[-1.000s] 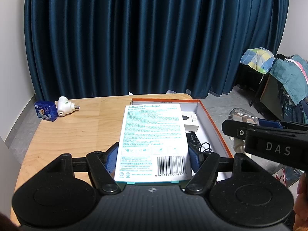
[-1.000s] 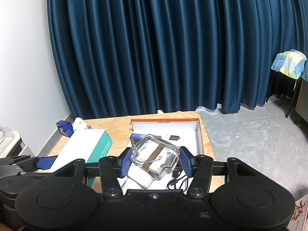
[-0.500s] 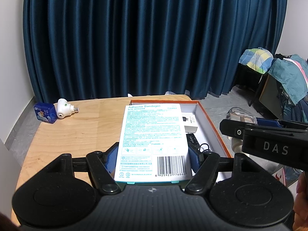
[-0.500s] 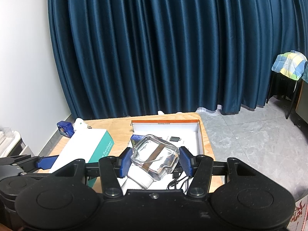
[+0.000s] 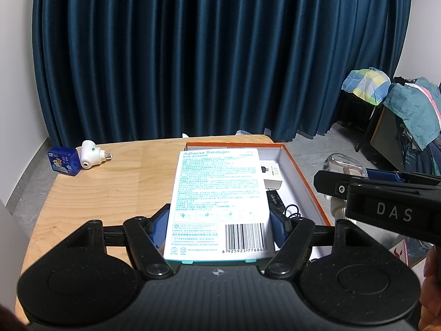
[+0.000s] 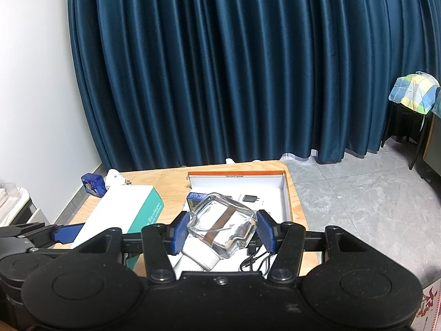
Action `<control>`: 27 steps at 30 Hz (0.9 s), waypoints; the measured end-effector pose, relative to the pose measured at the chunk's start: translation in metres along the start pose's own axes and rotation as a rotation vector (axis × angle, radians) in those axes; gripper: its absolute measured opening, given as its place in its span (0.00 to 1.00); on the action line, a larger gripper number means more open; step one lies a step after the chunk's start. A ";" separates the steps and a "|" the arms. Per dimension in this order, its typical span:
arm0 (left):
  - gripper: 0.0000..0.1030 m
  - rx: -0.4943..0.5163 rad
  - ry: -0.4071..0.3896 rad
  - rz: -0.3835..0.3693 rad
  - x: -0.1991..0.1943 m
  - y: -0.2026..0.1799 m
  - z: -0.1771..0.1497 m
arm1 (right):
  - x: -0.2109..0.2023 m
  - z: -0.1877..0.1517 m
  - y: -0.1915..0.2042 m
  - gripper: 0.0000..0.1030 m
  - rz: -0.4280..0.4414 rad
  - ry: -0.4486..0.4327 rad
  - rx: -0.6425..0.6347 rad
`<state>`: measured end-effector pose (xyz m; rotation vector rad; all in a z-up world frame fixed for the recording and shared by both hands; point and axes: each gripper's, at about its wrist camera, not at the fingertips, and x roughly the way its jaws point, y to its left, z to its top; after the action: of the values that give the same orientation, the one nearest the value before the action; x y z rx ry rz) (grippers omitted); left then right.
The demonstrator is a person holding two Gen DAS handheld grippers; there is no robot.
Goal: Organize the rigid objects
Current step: 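Hold the bandage box and glass bottle above the tray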
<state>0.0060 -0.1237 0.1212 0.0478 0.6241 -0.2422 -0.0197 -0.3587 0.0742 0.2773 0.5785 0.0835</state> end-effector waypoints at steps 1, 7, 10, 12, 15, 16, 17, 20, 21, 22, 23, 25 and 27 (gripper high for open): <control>0.69 0.000 0.000 0.000 0.000 0.000 0.000 | 0.000 0.000 0.000 0.63 0.000 0.001 -0.001; 0.69 0.003 0.004 -0.006 0.000 0.000 0.000 | 0.000 0.000 0.001 0.63 0.000 0.003 -0.001; 0.69 0.002 0.004 -0.007 0.000 -0.001 0.000 | 0.000 0.000 0.001 0.63 0.000 0.002 -0.003; 0.69 0.002 0.003 -0.007 0.000 0.000 -0.001 | 0.001 0.000 0.001 0.63 0.002 0.003 -0.001; 0.69 0.003 0.005 -0.008 0.000 -0.001 -0.001 | 0.001 -0.001 0.002 0.63 -0.001 0.005 -0.003; 0.69 0.003 0.005 -0.007 0.000 -0.001 -0.001 | 0.001 -0.001 0.002 0.63 0.000 0.005 -0.001; 0.69 0.003 0.005 -0.008 0.000 -0.001 -0.001 | 0.001 -0.001 0.002 0.63 0.001 0.005 0.000; 0.69 0.004 0.005 -0.010 0.000 -0.001 -0.001 | 0.001 -0.001 0.002 0.63 0.000 0.005 -0.001; 0.69 0.004 0.006 -0.011 0.001 -0.001 -0.001 | 0.001 -0.001 0.002 0.63 0.001 0.005 -0.002; 0.69 0.002 0.008 -0.013 0.001 -0.001 -0.001 | 0.001 -0.001 0.002 0.63 0.001 0.005 -0.001; 0.69 0.001 0.009 -0.014 0.002 0.000 -0.002 | 0.001 -0.002 0.002 0.63 0.001 0.005 -0.001; 0.69 0.004 0.011 -0.014 0.002 -0.001 -0.002 | 0.001 -0.002 0.003 0.63 0.001 0.005 -0.002; 0.69 0.005 0.010 -0.015 0.002 -0.001 -0.002 | 0.001 -0.002 0.003 0.63 0.001 0.005 0.000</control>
<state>0.0062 -0.1245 0.1180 0.0496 0.6343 -0.2587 -0.0202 -0.3555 0.0731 0.2779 0.5829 0.0854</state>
